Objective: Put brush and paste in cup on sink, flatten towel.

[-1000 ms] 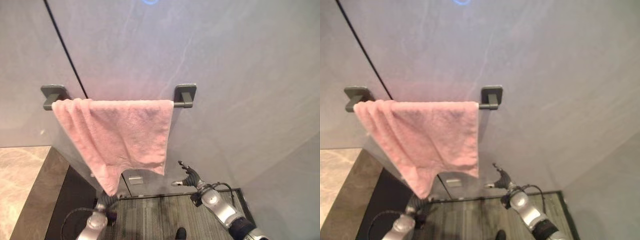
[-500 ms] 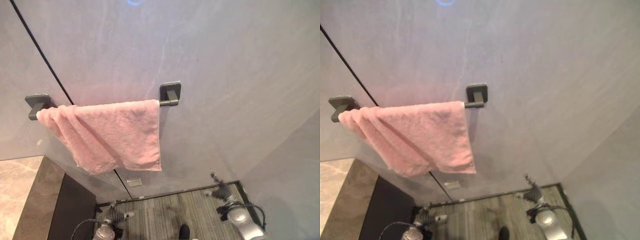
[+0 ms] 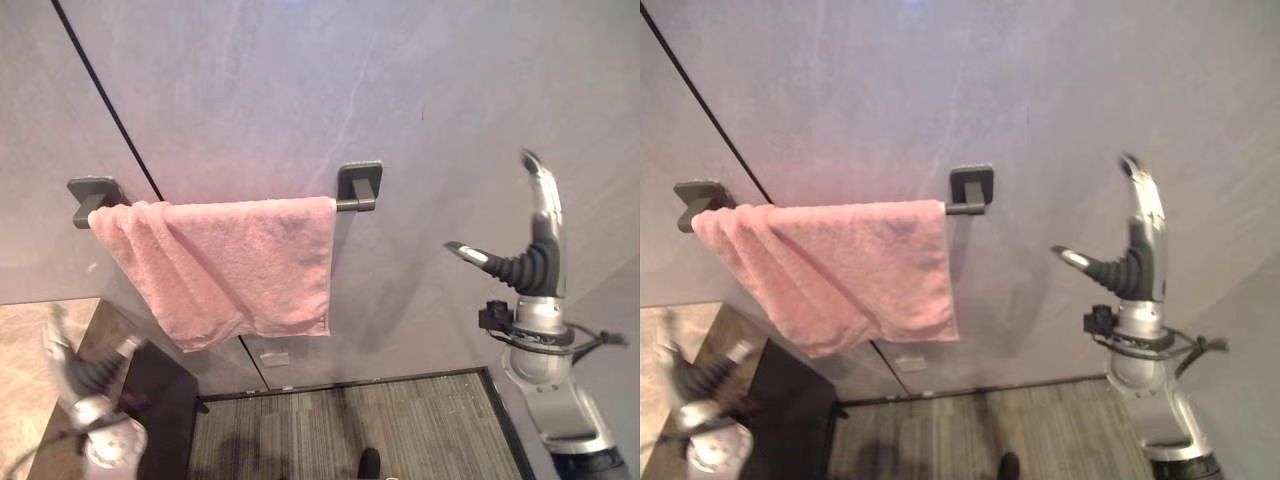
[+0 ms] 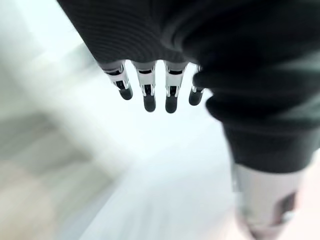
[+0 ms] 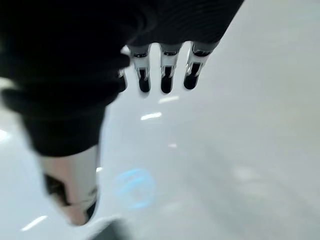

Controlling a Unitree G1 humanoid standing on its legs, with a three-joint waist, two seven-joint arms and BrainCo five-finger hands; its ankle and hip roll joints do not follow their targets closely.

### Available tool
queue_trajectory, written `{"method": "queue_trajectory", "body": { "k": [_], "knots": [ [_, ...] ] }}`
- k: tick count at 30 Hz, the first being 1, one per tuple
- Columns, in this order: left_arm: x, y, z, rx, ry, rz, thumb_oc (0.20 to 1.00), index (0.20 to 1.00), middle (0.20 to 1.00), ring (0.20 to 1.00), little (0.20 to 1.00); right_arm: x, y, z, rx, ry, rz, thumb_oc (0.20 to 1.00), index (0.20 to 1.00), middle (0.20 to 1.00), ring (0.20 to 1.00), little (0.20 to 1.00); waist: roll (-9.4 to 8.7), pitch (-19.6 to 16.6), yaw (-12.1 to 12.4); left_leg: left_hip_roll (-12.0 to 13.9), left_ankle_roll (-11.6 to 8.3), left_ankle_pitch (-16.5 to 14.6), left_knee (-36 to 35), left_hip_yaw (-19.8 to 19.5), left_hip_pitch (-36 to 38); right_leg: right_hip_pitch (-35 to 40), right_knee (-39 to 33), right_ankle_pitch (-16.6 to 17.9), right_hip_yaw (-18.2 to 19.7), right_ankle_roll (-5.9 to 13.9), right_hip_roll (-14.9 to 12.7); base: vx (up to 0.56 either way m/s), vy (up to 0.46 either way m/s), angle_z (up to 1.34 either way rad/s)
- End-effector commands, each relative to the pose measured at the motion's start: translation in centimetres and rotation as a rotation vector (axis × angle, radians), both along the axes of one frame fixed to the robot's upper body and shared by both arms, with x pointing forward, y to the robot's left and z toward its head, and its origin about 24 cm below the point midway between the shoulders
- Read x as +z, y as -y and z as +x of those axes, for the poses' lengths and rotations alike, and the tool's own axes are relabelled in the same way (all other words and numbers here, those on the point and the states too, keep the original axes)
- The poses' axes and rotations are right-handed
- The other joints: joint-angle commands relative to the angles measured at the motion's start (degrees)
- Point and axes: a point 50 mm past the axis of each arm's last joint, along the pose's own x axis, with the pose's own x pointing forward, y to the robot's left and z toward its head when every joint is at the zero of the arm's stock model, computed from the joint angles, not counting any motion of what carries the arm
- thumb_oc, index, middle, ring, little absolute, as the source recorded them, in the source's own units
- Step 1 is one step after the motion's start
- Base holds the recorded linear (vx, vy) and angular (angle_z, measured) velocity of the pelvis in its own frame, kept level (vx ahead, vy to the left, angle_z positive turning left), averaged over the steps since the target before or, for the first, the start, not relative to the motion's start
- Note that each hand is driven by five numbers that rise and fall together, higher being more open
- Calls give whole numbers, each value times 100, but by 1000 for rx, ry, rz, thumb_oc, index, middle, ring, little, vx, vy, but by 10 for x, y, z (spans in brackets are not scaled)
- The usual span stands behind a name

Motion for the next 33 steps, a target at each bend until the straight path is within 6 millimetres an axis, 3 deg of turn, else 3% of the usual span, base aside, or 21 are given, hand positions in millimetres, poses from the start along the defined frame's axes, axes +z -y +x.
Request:
{"method": "queue_trajectory", "body": {
  "k": [1, 4, 6, 7, 9, 10, 19, 28, 33],
  "knots": [
    [35, -6, 4, 25, 131, 228, 1000, 1000, 1000, 1000, 1000, 0, -13, 4, 62, 10, -36, 1000, 1000, 1000, 1000, 1000, -89, -112, 23, 51, -205, 424, -4, -227, -480, 595, 9, -234, 20, 744, -776, 0, 0, 0],
    [61, 1, 5, -14, 244, 297, 1000, 1000, 1000, 1000, 1000, 6, -26, 5, 116, 23, -127, 1000, 1000, 1000, 1000, 1000, -100, -101, 67, 45, -205, 426, -4, -242, -486, 583, 9, -225, 35, 737, -778, 0, 0, 0],
    [67, 4, 5, -30, 270, 319, 1000, 1000, 1000, 1000, 1000, 7, -29, 5, 127, 31, -138, 1000, 1000, 1000, 1000, 1000, -104, -94, 73, 44, -204, 422, -4, -244, -487, 580, 9, -224, 34, 736, -777, 0, 0, 0],
    [81, 12, 8, -92, 286, 400, 1000, 1000, 1000, 1000, 1000, 8, -33, 4, 143, 29, -198, 1000, 1000, 1000, 1000, 1000, -108, -79, 82, 49, -207, 421, -4, -254, -497, 583, 9, -229, 26, 737, -776, 0, 0, 0],
    [86, 15, 9, -118, 276, 449, 1000, 1000, 1000, 1000, 1000, 7, -35, 3, 150, 33, -219, 1000, 1000, 1000, 1000, 1000, -105, -71, 87, 52, -208, 420, -4, -264, -495, 591, 9, -232, 13, 738, -775, 0, 0, 0],
    [94, 18, 11, -168, 227, 565, 1000, 1000, 1000, 1000, 1000, 7, -36, 2, 148, 42, -307, 1000, 1000, 1000, 1000, 1000, -101, -51, 101, 50, -219, 417, -4, -290, -501, 598, 9, -243, -7, 742, -770, 0, 0, 0],
    [91, 14, 11, -241, -21, 824, 1000, 1000, 1000, 1000, 1000, 19, -58, -7, 265, 128, -551, 1000, 1000, 1000, 1000, 1000, -129, -33, 161, 43, -208, 407, -4, -324, -513, 602, 9, -258, -49, 773, -751, 4, 1, 1],
    [80, 10, 20, -310, -134, 796, 1000, 1000, 1000, 1000, 1000, 40, -99, -2, 430, 206, -620, 1000, 1000, 1000, 1000, 1000, -197, -23, 254, 22, -178, 380, -4, -302, -478, 603, 9, -276, -34, 761, -734, 3, 9, 3],
    [79, 7, 23, -347, -213, 832, 1000, 1000, 1000, 1000, 1000, 35, -100, 5, 416, 163, -706, 1000, 1000, 1000, 1000, 1000, -238, 14, 250, 13, -169, 366, -4, -272, -473, 581, 9, -266, -6, 773, -733, 0, 5, 1]
  ]
}}
